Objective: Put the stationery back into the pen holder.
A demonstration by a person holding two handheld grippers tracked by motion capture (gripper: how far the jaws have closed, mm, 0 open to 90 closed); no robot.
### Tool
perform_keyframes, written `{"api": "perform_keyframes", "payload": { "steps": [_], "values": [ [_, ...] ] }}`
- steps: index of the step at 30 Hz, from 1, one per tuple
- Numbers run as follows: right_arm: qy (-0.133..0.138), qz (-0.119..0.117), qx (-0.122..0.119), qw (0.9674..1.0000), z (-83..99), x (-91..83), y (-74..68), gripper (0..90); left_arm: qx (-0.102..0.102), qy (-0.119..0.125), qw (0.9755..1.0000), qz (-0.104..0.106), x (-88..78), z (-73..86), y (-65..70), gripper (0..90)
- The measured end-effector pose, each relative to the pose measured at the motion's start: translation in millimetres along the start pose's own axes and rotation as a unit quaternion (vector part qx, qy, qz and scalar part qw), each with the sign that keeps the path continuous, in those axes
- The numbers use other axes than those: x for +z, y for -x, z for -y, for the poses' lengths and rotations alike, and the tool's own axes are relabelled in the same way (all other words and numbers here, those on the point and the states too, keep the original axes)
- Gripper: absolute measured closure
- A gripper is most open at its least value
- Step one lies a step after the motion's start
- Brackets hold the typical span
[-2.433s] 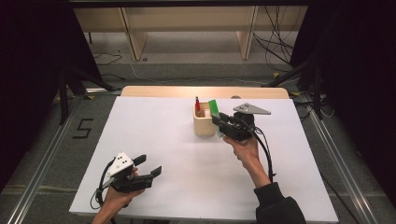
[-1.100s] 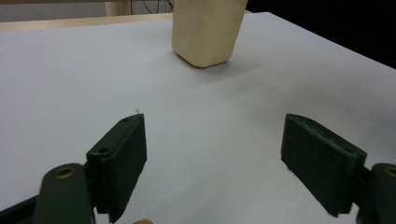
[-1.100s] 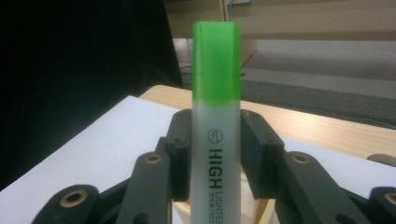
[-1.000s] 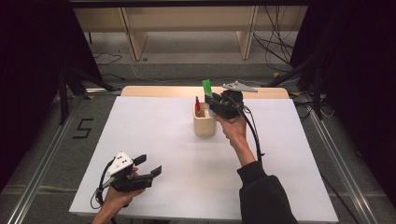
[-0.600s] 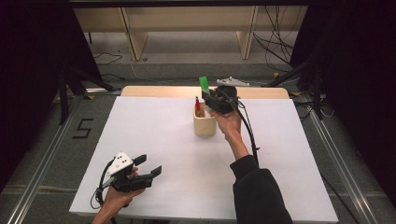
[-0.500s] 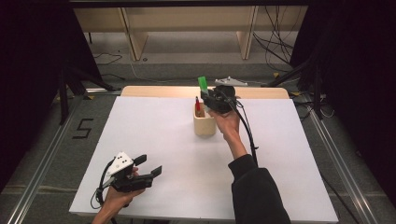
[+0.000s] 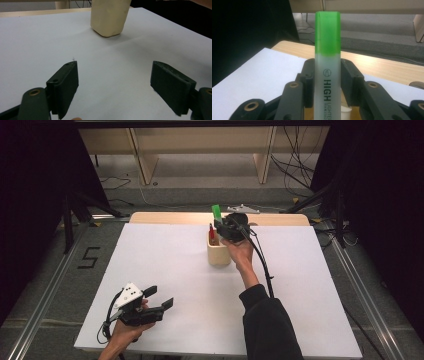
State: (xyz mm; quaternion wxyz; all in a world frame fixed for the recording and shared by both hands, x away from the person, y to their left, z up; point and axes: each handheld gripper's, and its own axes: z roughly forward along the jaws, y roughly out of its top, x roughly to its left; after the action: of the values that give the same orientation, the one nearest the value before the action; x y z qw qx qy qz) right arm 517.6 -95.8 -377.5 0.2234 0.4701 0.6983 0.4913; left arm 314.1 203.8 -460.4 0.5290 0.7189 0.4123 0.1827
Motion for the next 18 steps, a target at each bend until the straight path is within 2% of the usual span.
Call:
{"api": "perform_keyframes", "payload": {
  "steps": [18],
  "values": [
    [-0.005,0.006,-0.004,1.0,8.3,10.0,-1.5,67.0,0.0,0.002,1.0,0.001,-0.2,-0.2,0.3,22.0]
  ]
}}
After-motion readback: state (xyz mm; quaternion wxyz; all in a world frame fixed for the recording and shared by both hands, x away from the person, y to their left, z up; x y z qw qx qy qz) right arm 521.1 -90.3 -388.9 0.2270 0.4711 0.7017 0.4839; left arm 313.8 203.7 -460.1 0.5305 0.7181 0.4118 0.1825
